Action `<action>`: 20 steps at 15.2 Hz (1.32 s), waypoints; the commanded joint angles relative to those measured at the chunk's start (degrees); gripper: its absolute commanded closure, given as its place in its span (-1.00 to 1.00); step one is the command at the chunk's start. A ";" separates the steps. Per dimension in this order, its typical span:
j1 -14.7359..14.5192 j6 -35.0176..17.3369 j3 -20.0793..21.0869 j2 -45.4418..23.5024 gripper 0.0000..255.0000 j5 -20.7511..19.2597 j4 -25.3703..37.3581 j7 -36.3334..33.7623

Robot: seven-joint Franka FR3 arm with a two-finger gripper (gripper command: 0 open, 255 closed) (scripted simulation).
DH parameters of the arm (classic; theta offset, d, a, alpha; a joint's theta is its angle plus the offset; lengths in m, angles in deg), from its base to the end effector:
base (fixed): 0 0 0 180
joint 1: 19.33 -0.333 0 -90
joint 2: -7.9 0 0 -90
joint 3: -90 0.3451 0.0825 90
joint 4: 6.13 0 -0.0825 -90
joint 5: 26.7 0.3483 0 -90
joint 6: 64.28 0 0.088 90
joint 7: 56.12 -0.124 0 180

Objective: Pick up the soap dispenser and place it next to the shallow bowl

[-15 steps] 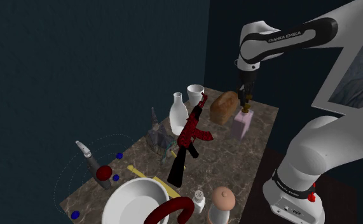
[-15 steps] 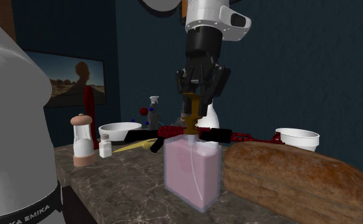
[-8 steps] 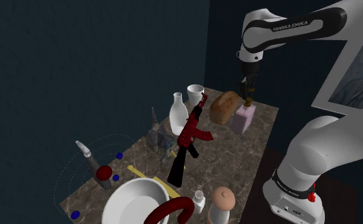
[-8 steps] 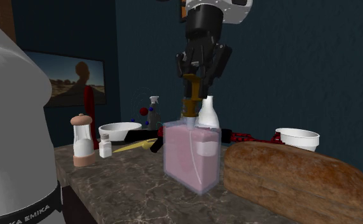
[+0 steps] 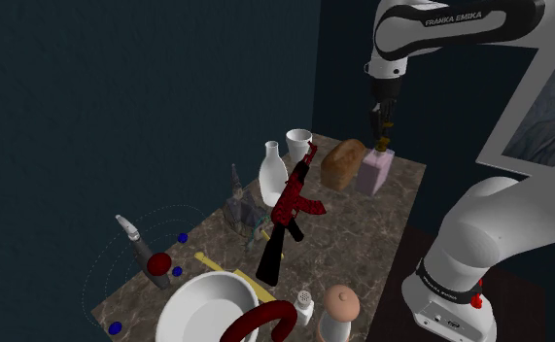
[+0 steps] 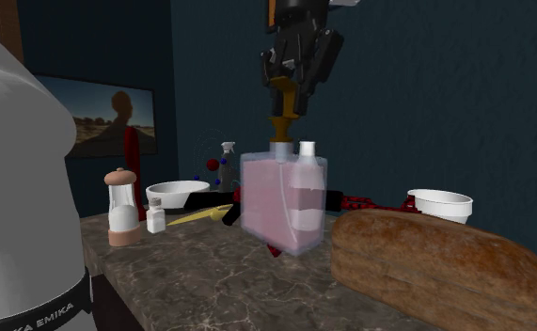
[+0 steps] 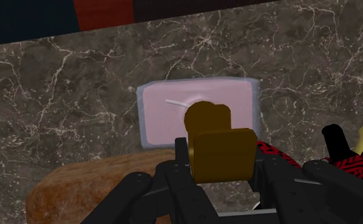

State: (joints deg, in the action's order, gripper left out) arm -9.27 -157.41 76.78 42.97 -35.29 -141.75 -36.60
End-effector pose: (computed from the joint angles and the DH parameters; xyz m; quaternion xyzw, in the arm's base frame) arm 0.2649 -0.1498 0.5392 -0.9975 -0.0016 0.0687 0.0161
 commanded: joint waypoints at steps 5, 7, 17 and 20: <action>-0.18 4.50 0.44 -0.39 1.00 0.39 4.87 0.22; -0.25 5.98 0.57 -0.59 1.00 0.52 6.55 0.29; -0.56 13.30 1.13 -2.29 1.00 1.09 15.57 0.72; -0.66 15.49 1.25 -3.03 1.00 1.25 18.49 0.88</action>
State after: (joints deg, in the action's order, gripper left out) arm -9.88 -142.83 78.01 40.40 -34.11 -124.63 -35.82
